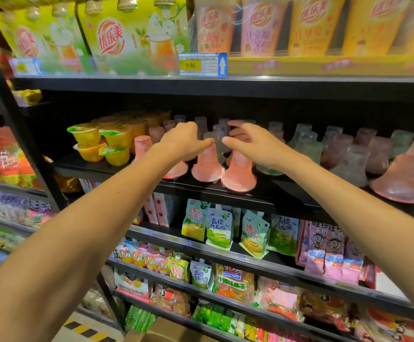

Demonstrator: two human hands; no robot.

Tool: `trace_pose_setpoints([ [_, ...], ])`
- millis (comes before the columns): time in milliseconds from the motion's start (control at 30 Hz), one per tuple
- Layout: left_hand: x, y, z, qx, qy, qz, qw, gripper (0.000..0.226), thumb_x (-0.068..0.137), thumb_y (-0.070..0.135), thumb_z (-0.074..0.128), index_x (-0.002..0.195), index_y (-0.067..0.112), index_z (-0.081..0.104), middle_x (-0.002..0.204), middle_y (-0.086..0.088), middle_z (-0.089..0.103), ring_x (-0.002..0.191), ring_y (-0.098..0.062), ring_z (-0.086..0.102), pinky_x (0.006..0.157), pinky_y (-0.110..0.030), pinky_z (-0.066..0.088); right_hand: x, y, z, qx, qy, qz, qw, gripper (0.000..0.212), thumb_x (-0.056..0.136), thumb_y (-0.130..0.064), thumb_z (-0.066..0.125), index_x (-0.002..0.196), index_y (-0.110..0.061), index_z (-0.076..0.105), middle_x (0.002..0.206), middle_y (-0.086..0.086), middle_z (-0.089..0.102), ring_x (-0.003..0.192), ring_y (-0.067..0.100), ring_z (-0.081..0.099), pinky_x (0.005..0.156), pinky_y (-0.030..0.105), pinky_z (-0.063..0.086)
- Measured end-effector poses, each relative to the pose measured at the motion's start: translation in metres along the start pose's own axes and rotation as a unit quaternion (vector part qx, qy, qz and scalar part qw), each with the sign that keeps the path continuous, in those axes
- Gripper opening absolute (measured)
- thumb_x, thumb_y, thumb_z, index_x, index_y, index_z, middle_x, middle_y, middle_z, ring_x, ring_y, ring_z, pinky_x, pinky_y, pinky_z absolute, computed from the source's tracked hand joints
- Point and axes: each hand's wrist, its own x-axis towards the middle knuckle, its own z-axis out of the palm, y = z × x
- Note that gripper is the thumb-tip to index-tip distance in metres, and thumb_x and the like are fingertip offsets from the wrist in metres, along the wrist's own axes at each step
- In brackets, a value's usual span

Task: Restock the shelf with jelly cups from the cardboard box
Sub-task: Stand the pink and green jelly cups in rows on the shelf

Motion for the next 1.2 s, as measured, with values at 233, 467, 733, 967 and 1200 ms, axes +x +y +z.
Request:
trace_pose_setpoints([
  [233,-0.026,-0.057,-0.032,0.052,0.083,-0.007,0.995,0.048,0.09,0.056,0.053,0.111,0.013,0.054,0.105,-0.006,0.058,0.09,-0.024,0.056,0.071,-0.035,0.048,0.037,-0.066,0.028,-0.153,-0.015,-0.112,0.982,0.059,0.099,-0.045,0.049,0.15,-0.019,0.036,0.146,0.006,0.05,0.131,0.022,0.049,0.105,0.035,0.04],
  [467,-0.083,-0.139,-0.082,0.14,0.097,-0.071,0.983,0.052,0.091,0.055,0.049,0.123,0.014,0.052,0.119,-0.011,0.057,0.109,-0.03,0.056,0.084,-0.043,0.049,0.064,-0.146,0.11,-0.151,-0.06,-0.22,0.962,0.055,0.098,-0.041,0.05,0.148,-0.02,0.04,0.142,0.007,0.053,0.125,0.026,0.054,0.105,0.043,0.044],
  [733,-0.171,-0.234,-0.104,0.214,0.036,-0.172,0.961,0.039,0.093,0.048,0.05,0.112,0.014,0.052,0.108,-0.009,0.058,0.099,-0.03,0.058,0.076,-0.04,0.051,0.058,-0.228,0.215,-0.132,-0.117,-0.305,0.936,0.06,0.098,-0.042,0.05,0.152,-0.022,0.033,0.145,0.007,0.051,0.131,0.029,0.049,0.105,0.043,0.043],
  [967,-0.237,-0.28,-0.081,0.228,0.002,-0.214,0.95,0.04,0.096,0.045,0.044,0.117,0.011,0.05,0.11,-0.01,0.057,0.101,-0.03,0.057,0.081,-0.044,0.051,0.039,-0.238,0.297,-0.109,-0.189,-0.327,0.919,0.056,0.099,-0.04,0.048,0.15,-0.021,0.034,0.14,0.009,0.053,0.124,0.031,0.053,0.098,0.046,0.047],
  [1200,-0.275,-0.324,0.006,0.197,-0.086,-0.24,0.947,0.04,0.096,0.04,0.048,0.121,0.009,0.049,0.115,-0.013,0.056,0.107,-0.033,0.055,0.081,-0.043,0.046,0.006,-0.183,0.387,-0.114,-0.267,-0.283,0.914,0.058,0.101,-0.039,0.046,0.153,-0.02,0.027,0.138,0.01,0.053,0.114,0.029,0.057,0.083,0.038,0.05],
])
